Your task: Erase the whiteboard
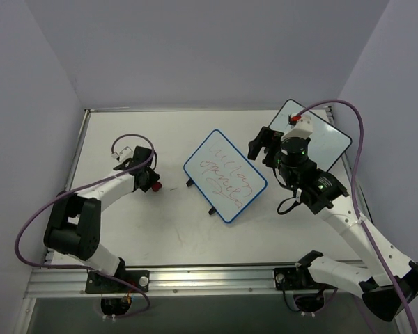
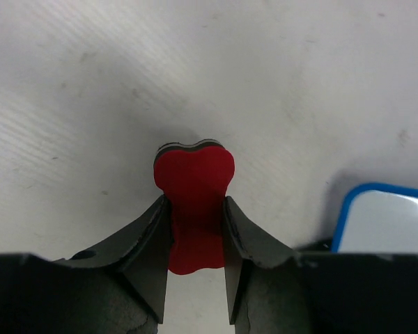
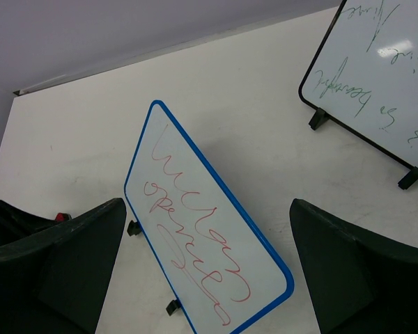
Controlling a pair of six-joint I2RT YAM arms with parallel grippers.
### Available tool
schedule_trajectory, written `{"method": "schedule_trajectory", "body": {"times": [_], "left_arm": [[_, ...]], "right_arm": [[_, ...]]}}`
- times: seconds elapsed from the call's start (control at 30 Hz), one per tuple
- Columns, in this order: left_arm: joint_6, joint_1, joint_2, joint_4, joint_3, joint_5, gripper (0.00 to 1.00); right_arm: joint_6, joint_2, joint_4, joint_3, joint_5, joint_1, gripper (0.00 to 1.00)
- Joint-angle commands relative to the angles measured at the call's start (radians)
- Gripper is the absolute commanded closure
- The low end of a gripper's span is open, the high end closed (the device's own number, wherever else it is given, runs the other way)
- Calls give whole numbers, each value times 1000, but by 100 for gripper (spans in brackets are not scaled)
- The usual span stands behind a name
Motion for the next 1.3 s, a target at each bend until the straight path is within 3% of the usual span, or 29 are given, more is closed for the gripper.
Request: {"method": "schedule_trajectory", "body": {"times": [0.0, 0.1, 0.17, 0.23, 0.3, 0.43, 0.53, 0.73, 0.87, 1.03, 1.27], "left_arm": [[168, 33, -105, 221, -12, 197, 98], [219, 71, -128, 291, -8, 370, 98], [211, 115, -148, 485, -61, 576, 98], [159, 141, -157, 652, -98, 688, 98], [125, 171, -145, 745, -107, 839, 98], [10, 186, -99, 995, -89, 1037, 98], [-5, 183, -68, 1019, -52, 1100, 98], [187, 145, -62, 754, 34, 1029, 98], [260, 86, -33, 667, 83, 955, 98], [393, -29, 15, 477, 185, 770, 98], [439, -110, 139, 455, 270, 665, 98]], "right_arm": [[7, -3, 31, -5, 24, -1, 0], [7, -4, 30, -6, 32, -4, 0], [9, -7, 27, -8, 35, -4, 0], [7, -10, 22, -6, 43, -3, 0], [6, -17, 14, -3, 51, -4, 0], [4, -23, 13, -5, 61, -3, 0], [6, -21, 16, -11, 69, -4, 0], [-4, -6, 17, -22, 101, -10, 0], [-8, 5, 19, -23, 101, -18, 0], [1, 10, 25, -42, 78, -58, 0], [-13, 48, 72, -71, -41, -160, 0]]}}
